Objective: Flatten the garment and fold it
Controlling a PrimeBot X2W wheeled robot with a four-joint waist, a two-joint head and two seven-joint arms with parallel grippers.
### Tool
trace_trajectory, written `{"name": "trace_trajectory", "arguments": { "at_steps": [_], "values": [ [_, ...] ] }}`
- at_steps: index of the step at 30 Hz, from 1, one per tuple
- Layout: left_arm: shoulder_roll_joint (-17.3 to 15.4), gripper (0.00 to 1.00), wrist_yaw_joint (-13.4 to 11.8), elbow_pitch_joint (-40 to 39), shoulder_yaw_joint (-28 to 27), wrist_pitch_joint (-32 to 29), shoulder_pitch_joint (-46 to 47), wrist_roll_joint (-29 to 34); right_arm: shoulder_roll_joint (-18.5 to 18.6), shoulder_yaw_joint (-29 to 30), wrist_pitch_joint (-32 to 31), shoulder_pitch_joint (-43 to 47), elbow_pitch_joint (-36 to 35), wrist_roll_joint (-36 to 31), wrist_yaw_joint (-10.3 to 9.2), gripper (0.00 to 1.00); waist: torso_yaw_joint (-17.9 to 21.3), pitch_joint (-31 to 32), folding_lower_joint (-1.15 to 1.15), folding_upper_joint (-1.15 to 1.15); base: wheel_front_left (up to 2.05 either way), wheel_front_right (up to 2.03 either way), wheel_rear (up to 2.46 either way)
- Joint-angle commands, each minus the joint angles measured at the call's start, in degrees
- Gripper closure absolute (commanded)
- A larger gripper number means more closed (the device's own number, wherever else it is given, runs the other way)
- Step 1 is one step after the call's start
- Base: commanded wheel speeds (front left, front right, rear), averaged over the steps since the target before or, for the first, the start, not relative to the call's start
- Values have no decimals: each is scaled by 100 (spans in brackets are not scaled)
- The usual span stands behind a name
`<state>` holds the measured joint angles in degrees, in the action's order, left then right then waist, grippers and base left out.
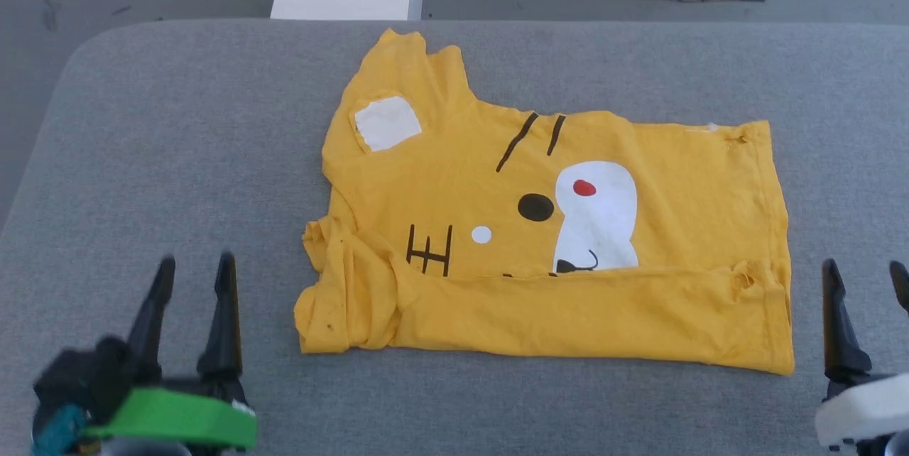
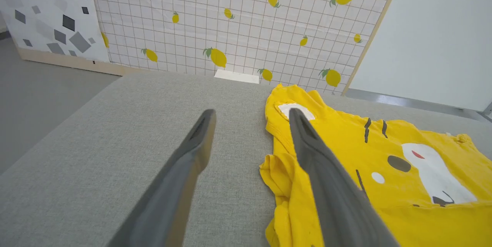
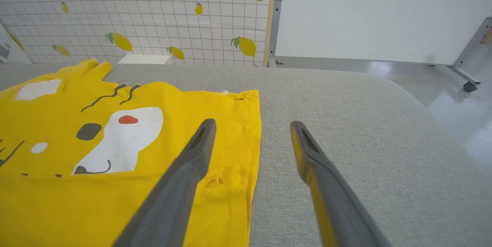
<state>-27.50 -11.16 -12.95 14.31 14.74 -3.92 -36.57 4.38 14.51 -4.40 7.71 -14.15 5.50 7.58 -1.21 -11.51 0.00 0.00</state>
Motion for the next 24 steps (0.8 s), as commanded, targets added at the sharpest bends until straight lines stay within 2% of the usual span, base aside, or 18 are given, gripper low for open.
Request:
{"name": "trace_trajectory", "arguments": {
  "at_steps": [1, 5, 11, 14, 20, 24],
  "values": [
    [202, 0, 38, 22, -113, 25, -239, 173, -65, 79, 179, 98, -4, -100, -9, 0, -33, 104, 0, 0, 0, 0, 0],
    [811, 0, 321, 127, -429, 25, -691, 568, -144, 276, 685, 234, 330, -70, -9, 0, -50, 189, 0, 0, 0, 0, 0],
    [1154, 0, 642, 470, -504, 24, -797, 654, -148, 246, 996, 235, 786, 100, -9, 0, -86, 246, 0, 0, 0, 0, 0],
    [1057, 0, 711, 539, -354, -261, -639, 689, -149, 229, 1029, 164, 811, 45, -9, 0, -97, 217, 0, 0, 0, 0, 0],
    [793, 0, 923, 420, 63, -1308, -115, 680, -149, 144, 978, 63, 773, -11, -9, 0, -107, 16, 0, 0, 0, 0, 0],
    [647, 0, 978, 491, 252, -1889, 172, 705, -149, 48, 944, 32, 804, 29, -9, 0, -61, -151, 0, 0, 0, 0, 0]
  ]
}}
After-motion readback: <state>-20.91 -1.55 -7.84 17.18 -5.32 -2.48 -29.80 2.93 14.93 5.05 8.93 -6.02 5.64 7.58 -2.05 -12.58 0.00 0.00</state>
